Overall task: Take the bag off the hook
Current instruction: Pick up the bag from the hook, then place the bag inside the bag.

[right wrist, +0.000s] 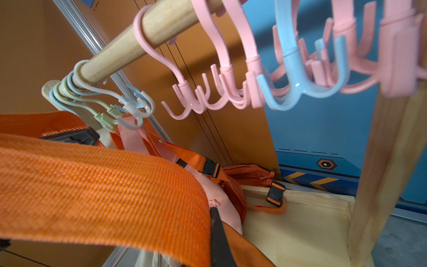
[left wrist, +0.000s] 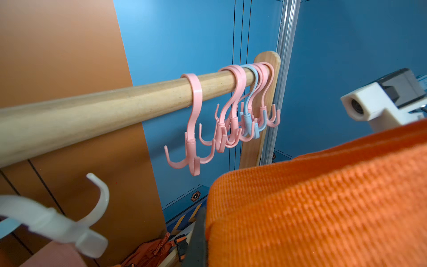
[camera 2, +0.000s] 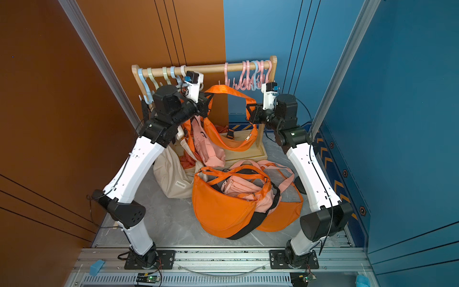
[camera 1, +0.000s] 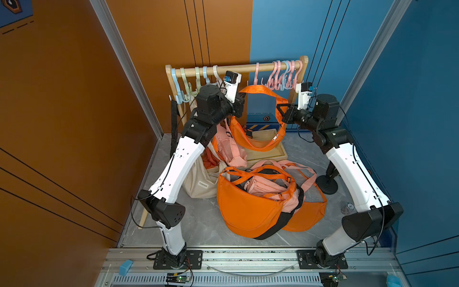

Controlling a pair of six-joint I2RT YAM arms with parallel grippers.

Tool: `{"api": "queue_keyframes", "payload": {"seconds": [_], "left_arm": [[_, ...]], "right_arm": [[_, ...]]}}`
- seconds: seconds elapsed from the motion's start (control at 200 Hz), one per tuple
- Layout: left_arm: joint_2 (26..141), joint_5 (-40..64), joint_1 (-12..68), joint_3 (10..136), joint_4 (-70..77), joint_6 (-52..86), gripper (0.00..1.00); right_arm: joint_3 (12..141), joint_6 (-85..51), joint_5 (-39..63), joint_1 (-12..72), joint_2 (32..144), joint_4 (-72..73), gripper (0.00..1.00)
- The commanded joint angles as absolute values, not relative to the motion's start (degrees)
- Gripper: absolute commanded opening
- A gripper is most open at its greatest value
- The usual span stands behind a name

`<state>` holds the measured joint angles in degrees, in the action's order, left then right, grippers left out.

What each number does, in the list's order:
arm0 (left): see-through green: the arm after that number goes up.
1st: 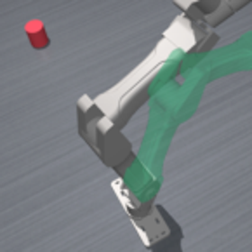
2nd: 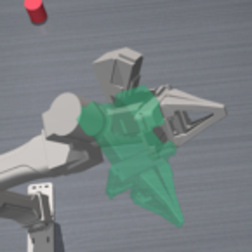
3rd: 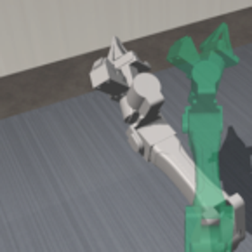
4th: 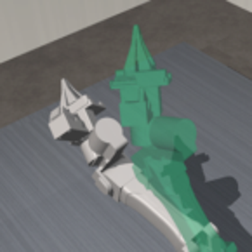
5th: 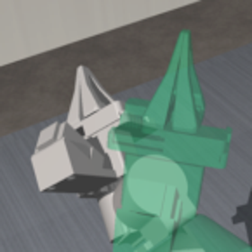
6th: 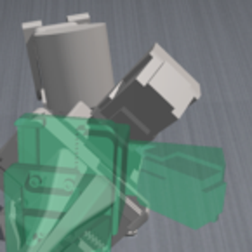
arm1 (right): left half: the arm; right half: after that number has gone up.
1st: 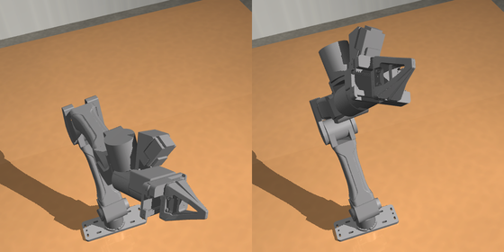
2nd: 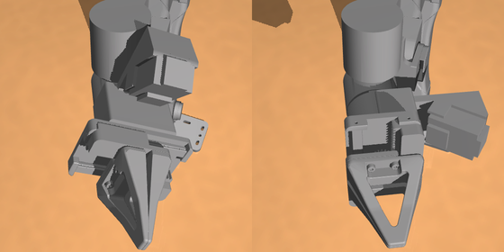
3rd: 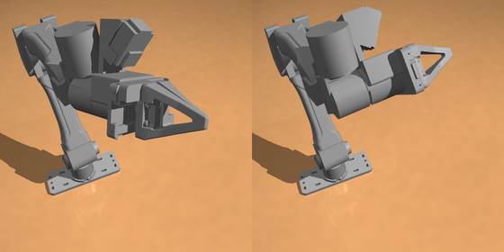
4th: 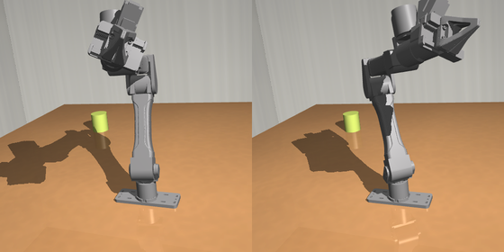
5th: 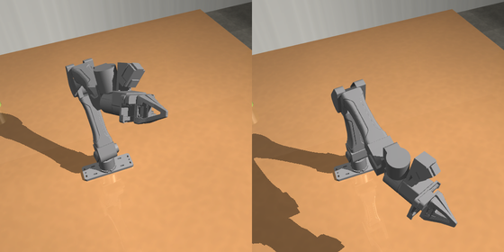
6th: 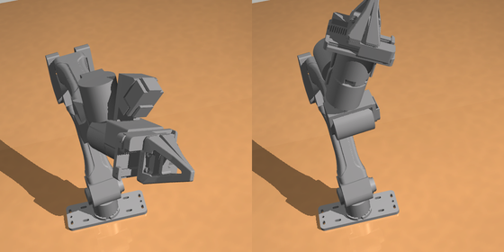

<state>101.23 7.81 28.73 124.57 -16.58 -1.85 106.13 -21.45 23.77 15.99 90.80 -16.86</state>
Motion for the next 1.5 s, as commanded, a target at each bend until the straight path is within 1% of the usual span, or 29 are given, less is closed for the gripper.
{"api": "queue_keyframes", "payload": {"seconds": [0.0,0.25,0.42,0.711,0.746,0.921,1.081,1.216,1.326,1.497], "left_arm": [[95.95,5.23,30.78,120.47,-15.93,-5.6,0.0],[83.58,1.46,33.19,107.31,-14.28,-7.78,0.0],[74.84,-0.8,34.45,98.76,-13.54,-7.61,0.0],[61.64,-5.75,38.1,87.19,-15.96,-7.81,0.0],[60.27,-6.49,38.52,86.1,-16.61,-7.81,0.0],[51.68,-11.81,42.61,78.41,-17.78,-8.26,0.0],[45.01,-16.08,45.86,74.4,-20.63,-7.74,0.0],[40.25,-16.76,47.5,72.1,-23.33,-6.51,0.0],[37.2,-16.86,48.65,69.87,-25.53,-5.79,0.0],[32.56,-19.93,49.25,66.73,-27.42,-4.65,0.0]], "right_arm": [[105.94,-20.52,23.12,17.89,85.39,-17.48,0.0],[104.02,-17.02,20.35,24.18,79.79,-20.24,0.0],[103.27,-14.12,17.0,30.45,75.67,-22.1,0.0],[96.5,-11.21,10.99,39.81,69.21,-23.28,0.0],[95.82,-11.0,10.38,42.32,68.64,-23.42,0.0],[91.82,-10.5,7.57,47.3,66.25,-23.45,0.0],[89.35,-9.17,4.32,53.0,64.81,-24.39,0.0],[86.73,-7.93,1.14,57.67,62.96,-24.96,0.0],[84.75,-8.08,-0.53,59.88,61.34,-24.96,0.0],[81.13,-9.01,-2.6,62.78,59.11,-23.84,0.0]]}}
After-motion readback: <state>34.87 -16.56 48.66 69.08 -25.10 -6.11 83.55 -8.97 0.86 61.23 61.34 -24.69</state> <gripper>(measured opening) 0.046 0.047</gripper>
